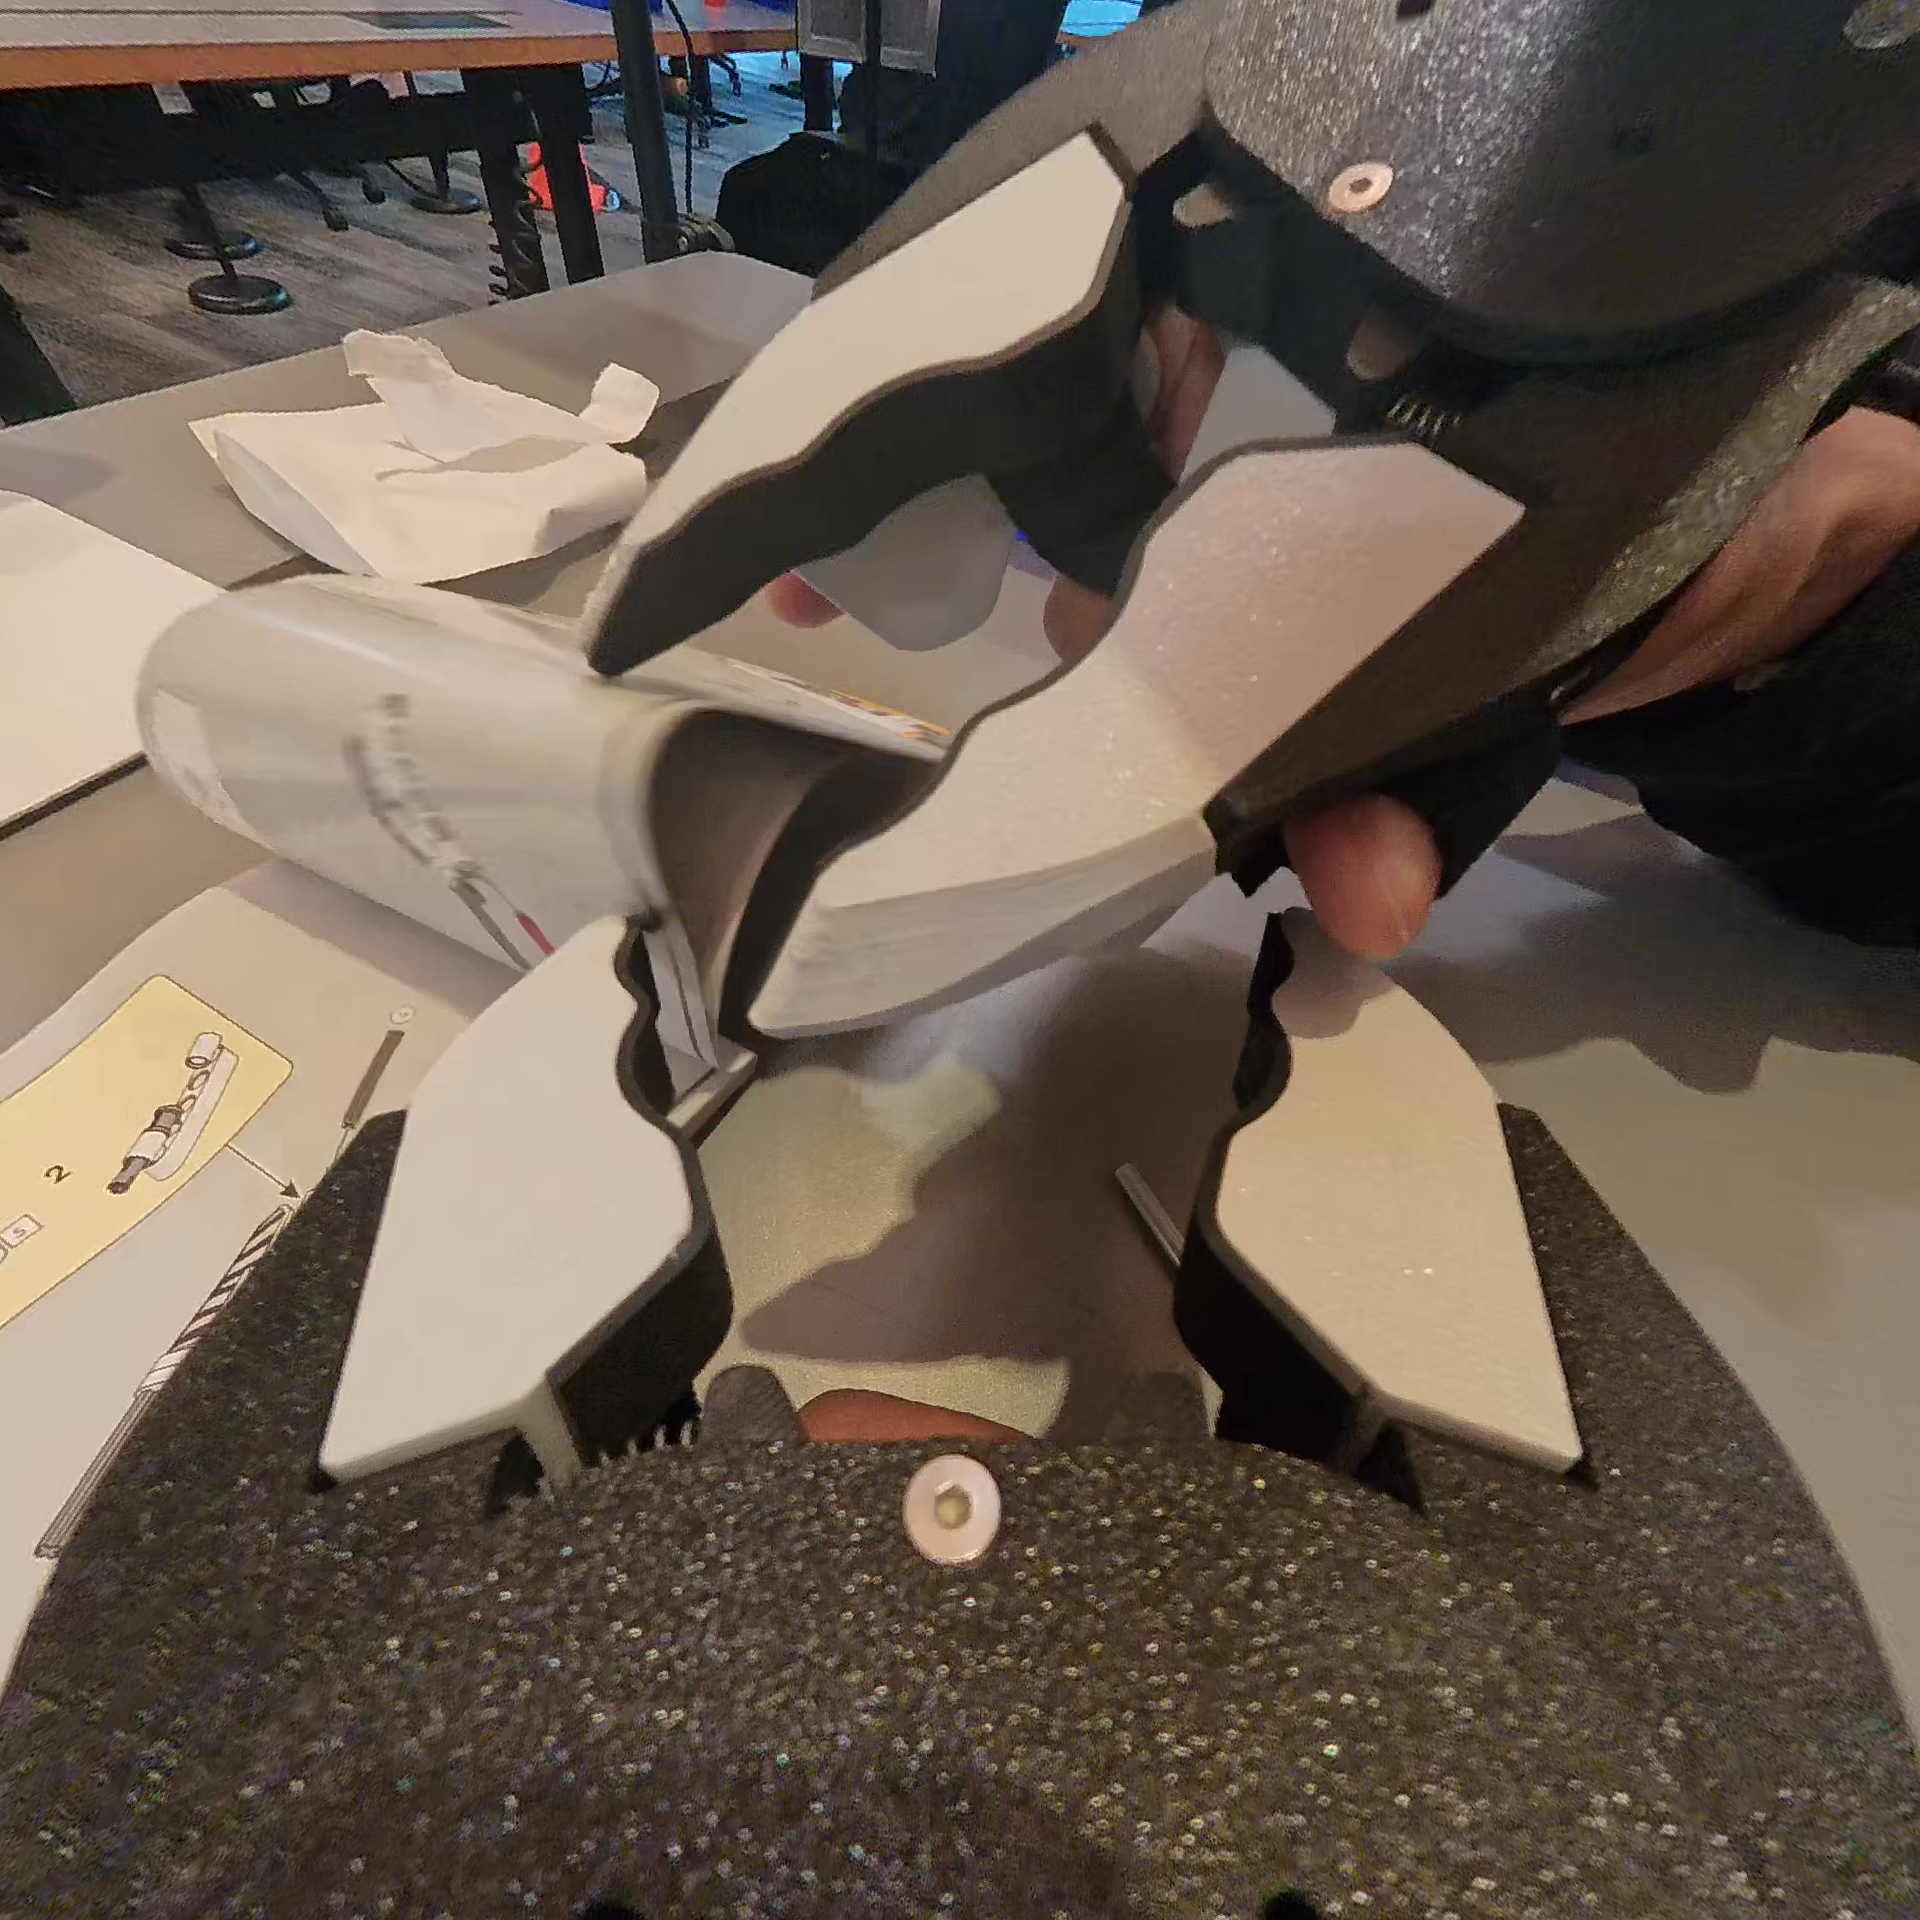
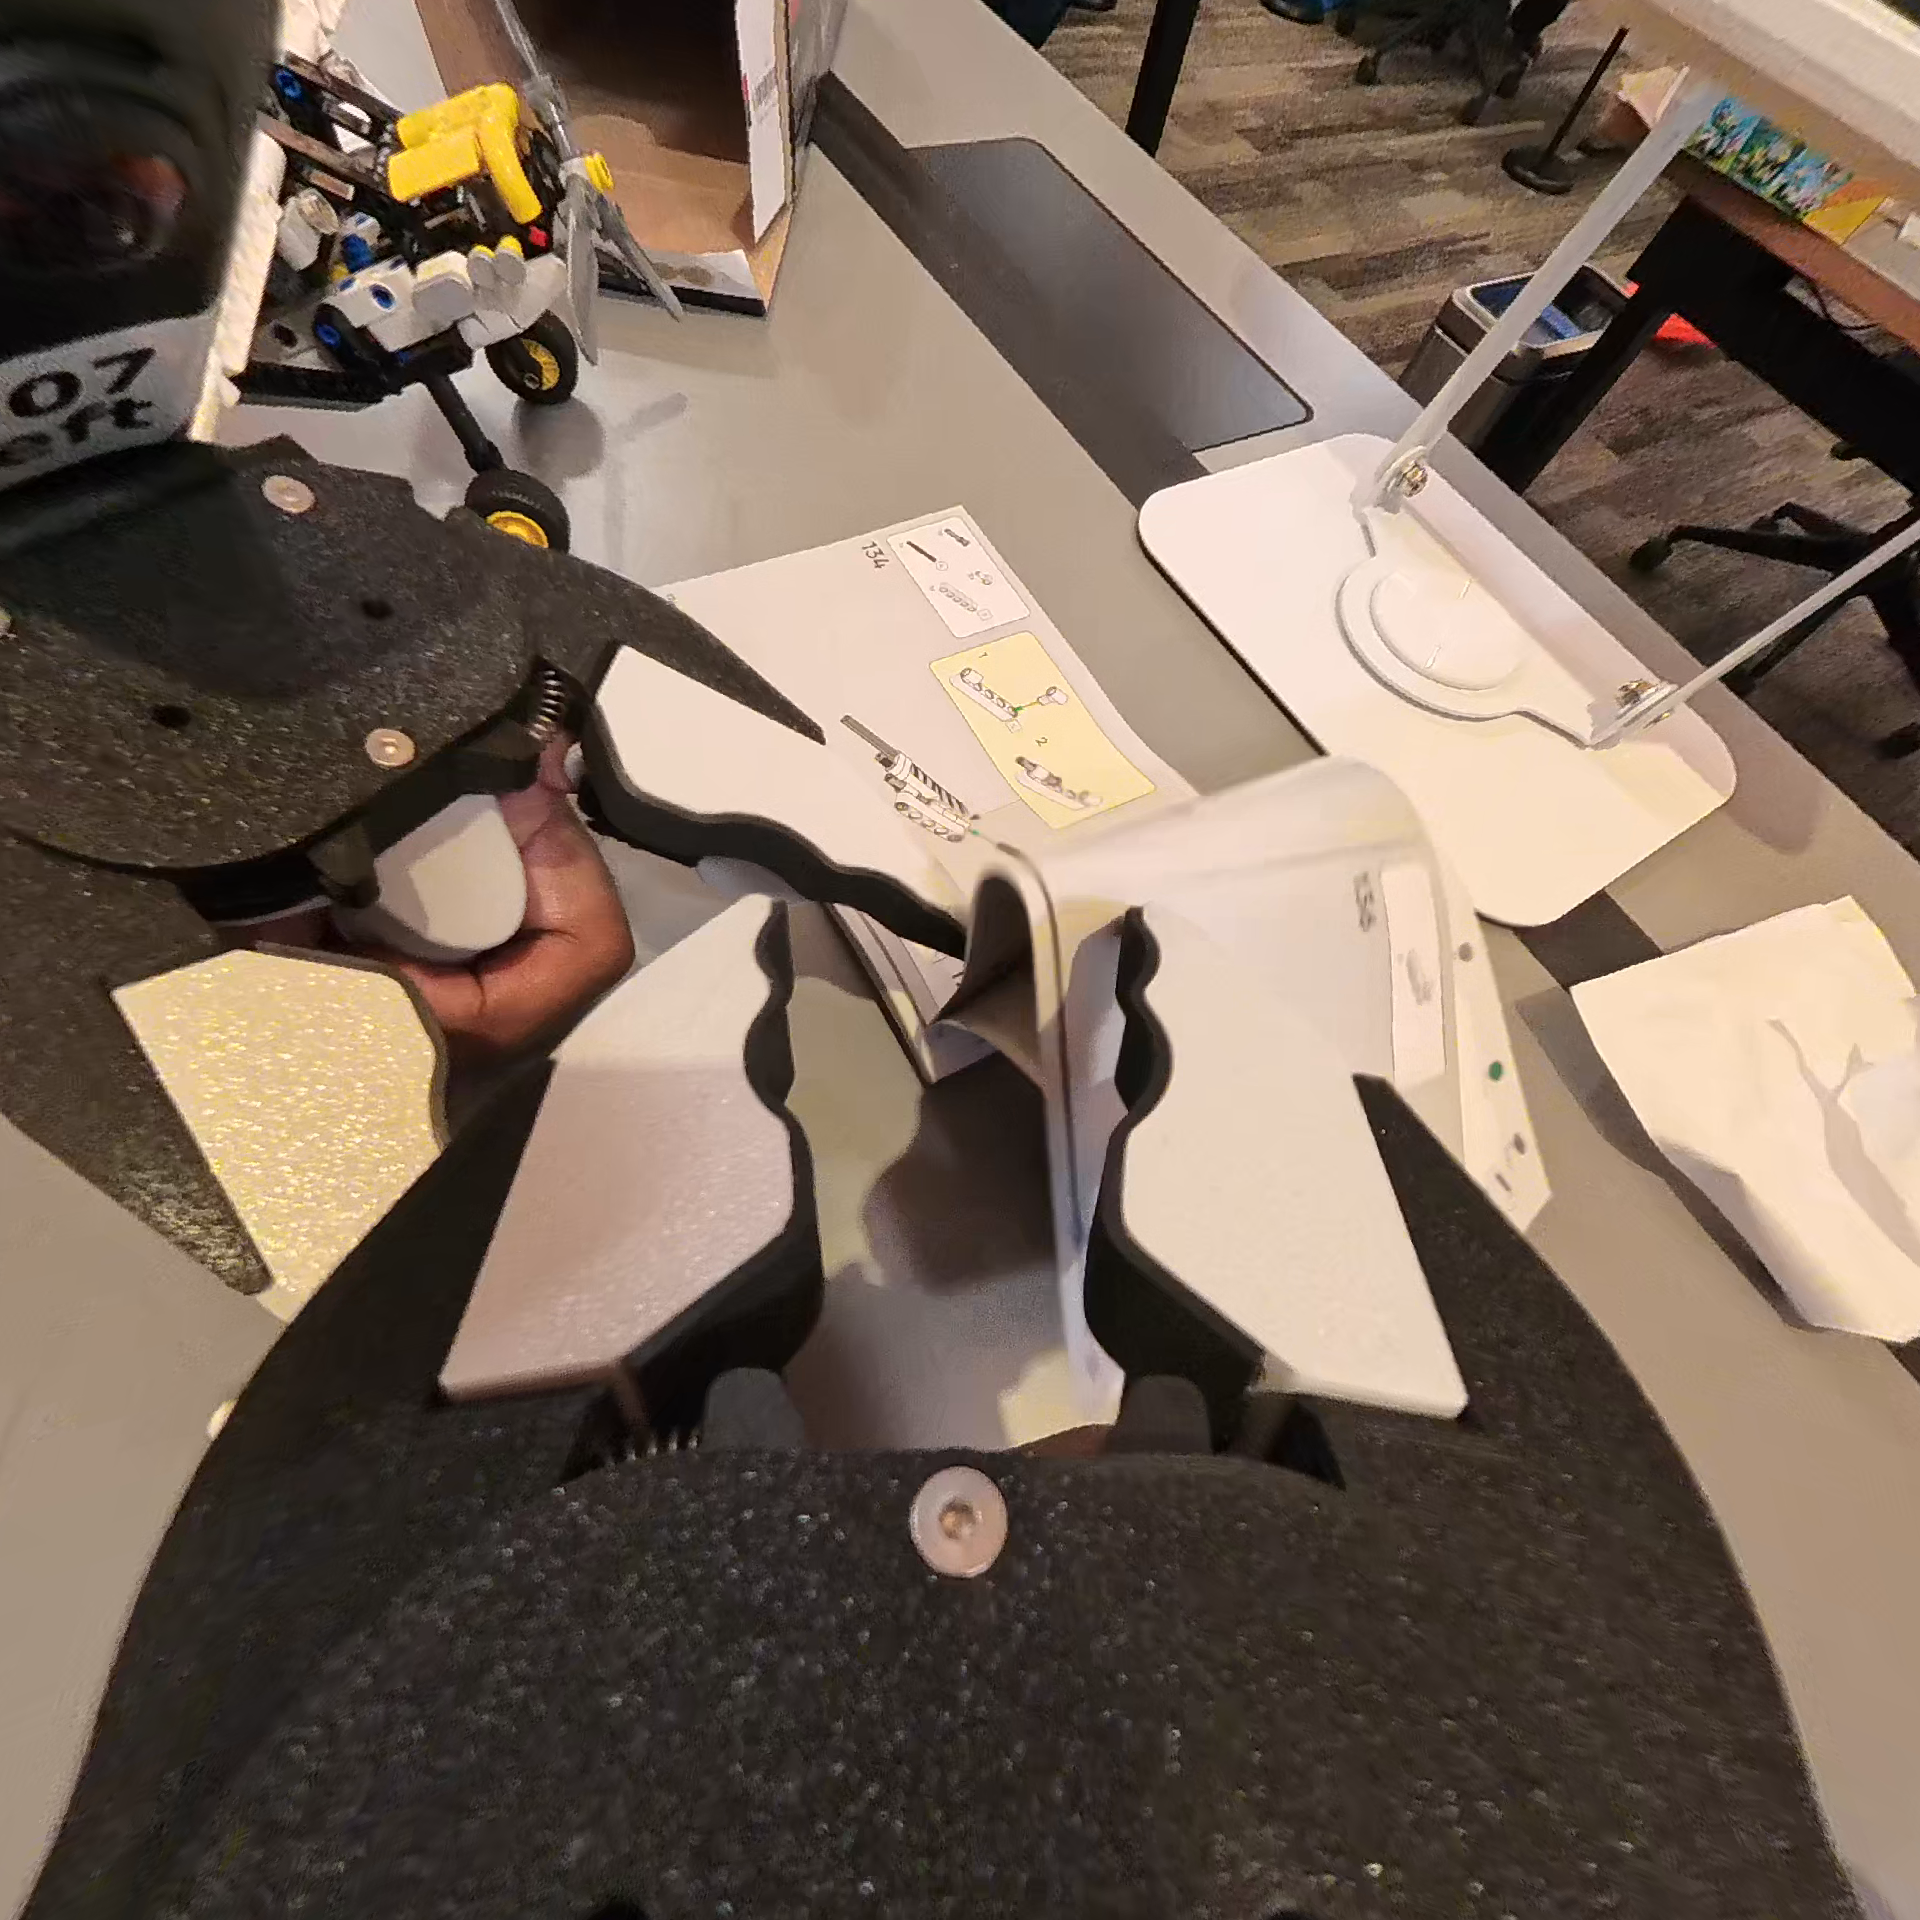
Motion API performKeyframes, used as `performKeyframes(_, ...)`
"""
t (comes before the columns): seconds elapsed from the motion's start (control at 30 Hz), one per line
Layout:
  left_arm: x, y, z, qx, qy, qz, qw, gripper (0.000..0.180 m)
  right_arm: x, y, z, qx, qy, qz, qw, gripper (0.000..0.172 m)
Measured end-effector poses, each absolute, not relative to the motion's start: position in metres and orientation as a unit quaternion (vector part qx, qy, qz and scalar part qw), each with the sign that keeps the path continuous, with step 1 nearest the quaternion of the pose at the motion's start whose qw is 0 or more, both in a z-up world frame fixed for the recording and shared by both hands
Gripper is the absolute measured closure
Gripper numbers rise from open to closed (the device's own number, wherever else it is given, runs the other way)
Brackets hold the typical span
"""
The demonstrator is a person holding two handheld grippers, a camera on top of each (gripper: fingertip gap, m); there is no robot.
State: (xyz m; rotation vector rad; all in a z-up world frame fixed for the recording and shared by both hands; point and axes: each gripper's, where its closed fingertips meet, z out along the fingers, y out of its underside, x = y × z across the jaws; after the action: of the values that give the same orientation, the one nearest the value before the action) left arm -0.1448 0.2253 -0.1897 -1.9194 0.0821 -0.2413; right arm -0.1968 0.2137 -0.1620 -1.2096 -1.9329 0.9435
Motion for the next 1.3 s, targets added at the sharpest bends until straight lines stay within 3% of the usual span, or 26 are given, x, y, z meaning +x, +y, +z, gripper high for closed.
performKeyframes(0.3,-0.148,0.225,-0.193,-0.825,0.029,-0.089,0.557,0.073,-0.186,0.237,-0.171,-0.482,-0.734,0.333,0.342,0.109)
performKeyframes(0.57,-0.145,0.232,-0.199,-0.837,0.034,-0.100,0.537,0.073,-0.171,0.256,-0.202,-0.532,-0.710,0.357,0.294,0.105)
performKeyframes(1.3,-0.145,0.232,-0.195,-0.829,0.035,-0.095,0.550,0.074,-0.190,0.216,-0.185,-0.476,-0.745,0.380,0.273,0.106)
